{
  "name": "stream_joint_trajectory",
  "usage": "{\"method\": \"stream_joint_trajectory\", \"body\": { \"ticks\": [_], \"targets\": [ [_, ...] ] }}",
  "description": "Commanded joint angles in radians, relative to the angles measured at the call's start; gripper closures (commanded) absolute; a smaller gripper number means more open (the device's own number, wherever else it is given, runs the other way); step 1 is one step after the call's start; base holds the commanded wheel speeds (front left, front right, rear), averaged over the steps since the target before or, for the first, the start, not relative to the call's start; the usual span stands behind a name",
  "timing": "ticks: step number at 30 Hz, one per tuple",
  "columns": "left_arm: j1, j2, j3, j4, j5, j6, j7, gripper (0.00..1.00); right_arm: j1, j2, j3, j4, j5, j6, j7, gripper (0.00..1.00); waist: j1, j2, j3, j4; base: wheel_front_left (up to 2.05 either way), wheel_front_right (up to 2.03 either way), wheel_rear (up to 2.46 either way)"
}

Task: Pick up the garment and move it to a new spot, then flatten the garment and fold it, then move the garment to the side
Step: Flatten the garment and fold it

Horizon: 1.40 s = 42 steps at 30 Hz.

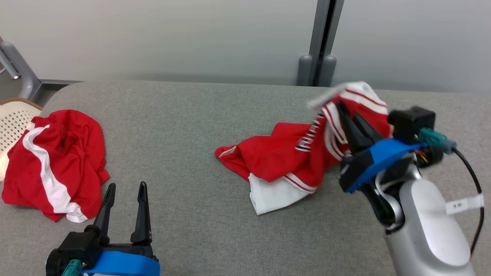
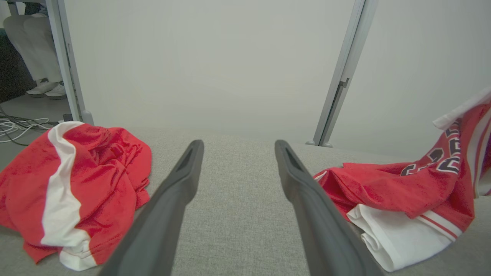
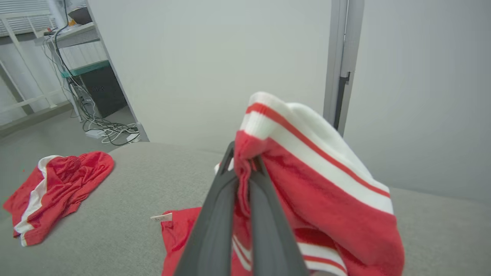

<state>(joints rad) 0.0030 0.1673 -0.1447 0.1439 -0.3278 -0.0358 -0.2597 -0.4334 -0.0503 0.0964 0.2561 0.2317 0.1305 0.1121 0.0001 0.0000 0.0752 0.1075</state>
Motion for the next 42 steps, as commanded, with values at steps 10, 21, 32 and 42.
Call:
{"method": "stream_joint_trajectory", "body": {
  "ticks": [10, 21, 32, 42],
  "targets": [
    [0.007, 0.012, -0.017, -0.008, -0.004, -0.001, 0.006, 0.0, -0.273, -0.001, 0.257, -0.118, 0.178, 0.0, 0.027, 1.0, -0.0001, 0.0, -0.029, 0.012, 0.0, 0.0, 0.0],
    [0.041, 0.016, -0.024, -0.022, -0.007, 0.013, 0.006, 0.0, -0.31, -0.001, 0.175, -0.138, 0.152, 0.0, 0.035, 1.0, -0.0001, 0.0, -0.047, 0.035, 0.0, 0.0, 0.0],
    [0.0, 0.011, -0.032, -0.045, -0.01, 0.018, 0.004, 0.0, -0.192, -0.218, 0.059, 0.111, -0.071, 0.0, 0.03, 1.0, -0.0001, 0.0, 0.029, 0.04, 0.0, 0.0, 0.0],
    [-0.084, -0.003, -0.051, -0.026, -0.002, 0.0, -0.001, 0.0, -0.353, -0.281, -0.023, 0.44, -0.123, 0.0, -0.15, 0.0, -0.0001, 0.0, 0.13, 0.095, 0.0, 0.0, 0.0]
  ]
}}
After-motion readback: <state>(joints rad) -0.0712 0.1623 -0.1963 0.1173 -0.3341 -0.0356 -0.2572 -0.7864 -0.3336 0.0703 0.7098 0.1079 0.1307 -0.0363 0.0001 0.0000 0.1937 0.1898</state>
